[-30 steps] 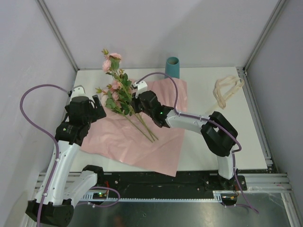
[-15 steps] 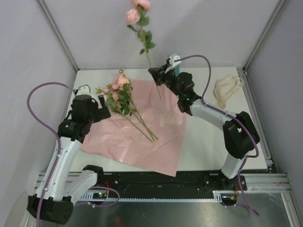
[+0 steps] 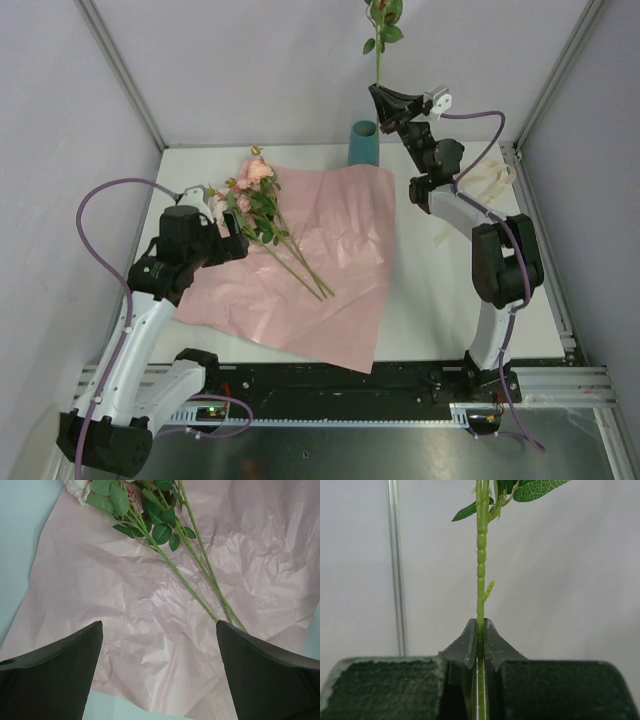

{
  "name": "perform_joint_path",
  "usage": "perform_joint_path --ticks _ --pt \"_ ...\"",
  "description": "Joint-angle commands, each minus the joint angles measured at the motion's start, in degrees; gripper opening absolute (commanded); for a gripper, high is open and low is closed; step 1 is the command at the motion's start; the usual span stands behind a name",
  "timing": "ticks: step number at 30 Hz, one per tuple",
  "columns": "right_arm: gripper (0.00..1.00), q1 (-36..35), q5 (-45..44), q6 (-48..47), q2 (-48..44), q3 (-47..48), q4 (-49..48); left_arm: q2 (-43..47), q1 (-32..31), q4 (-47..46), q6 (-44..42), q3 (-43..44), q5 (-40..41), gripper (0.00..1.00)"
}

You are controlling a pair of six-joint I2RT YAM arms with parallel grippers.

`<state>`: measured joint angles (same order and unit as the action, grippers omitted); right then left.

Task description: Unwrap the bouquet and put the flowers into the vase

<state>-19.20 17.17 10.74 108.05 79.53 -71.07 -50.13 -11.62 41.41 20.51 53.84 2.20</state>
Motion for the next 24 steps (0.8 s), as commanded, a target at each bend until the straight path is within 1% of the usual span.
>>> perform_joint_path --ticks 1,7,13,24 --pt "0.0 1.69 4.0 -0.47 4.68 7.88 -7.0 1.51 -0.39 -1.67 -0.92 -0.23 -1.51 1.0" --pt "0.0 3.3 5.64 -0.34 10.57 14.97 -7.71 3.06 -0.34 -1.68 -0.99 -0.53 0.13 1.0" --pt "0.0 3.56 7.29 0.49 16.86 23.16 -8.13 3.34 -0.38 -1.68 -0.96 -0.53 -0.18 1.0" --pt "0.0 3.84 6.48 1.86 26.3 34.63 -5.63 3.5 -0.34 -1.67 -0.91 -0.66 -0.23 1.0"
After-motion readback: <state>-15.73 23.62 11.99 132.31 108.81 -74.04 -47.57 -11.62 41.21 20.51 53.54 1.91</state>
